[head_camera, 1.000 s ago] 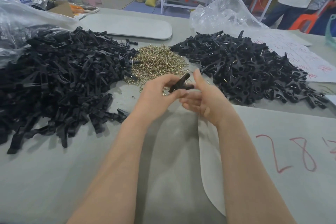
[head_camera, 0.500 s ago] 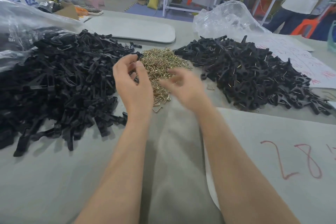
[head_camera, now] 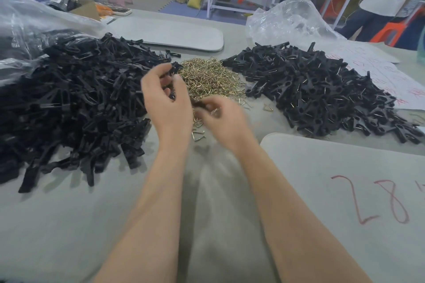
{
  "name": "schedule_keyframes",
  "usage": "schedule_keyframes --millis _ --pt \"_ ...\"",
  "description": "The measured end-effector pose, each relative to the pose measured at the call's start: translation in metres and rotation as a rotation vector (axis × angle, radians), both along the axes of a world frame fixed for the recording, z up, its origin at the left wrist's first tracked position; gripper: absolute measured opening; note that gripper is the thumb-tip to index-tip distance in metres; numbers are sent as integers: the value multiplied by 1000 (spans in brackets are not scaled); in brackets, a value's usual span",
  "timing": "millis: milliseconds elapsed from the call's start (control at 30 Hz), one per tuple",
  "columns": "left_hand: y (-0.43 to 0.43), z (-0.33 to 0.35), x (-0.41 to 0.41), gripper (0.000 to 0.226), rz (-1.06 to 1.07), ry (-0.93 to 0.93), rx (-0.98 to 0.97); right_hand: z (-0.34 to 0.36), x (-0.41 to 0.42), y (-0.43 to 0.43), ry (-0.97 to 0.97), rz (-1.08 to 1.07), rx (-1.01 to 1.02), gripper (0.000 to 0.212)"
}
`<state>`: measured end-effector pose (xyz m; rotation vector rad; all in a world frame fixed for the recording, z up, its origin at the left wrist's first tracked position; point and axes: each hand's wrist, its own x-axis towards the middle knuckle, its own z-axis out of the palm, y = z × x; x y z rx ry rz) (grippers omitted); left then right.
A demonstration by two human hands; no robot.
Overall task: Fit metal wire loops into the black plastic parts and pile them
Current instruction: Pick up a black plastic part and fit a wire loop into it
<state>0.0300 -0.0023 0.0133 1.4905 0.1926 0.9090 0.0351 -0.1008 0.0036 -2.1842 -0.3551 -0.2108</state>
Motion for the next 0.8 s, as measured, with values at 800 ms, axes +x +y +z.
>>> schedule_keyframes --millis 800 --pt "-28 -27 10 7 -615 456 -199 -14 1 -44 27 -219 490 22"
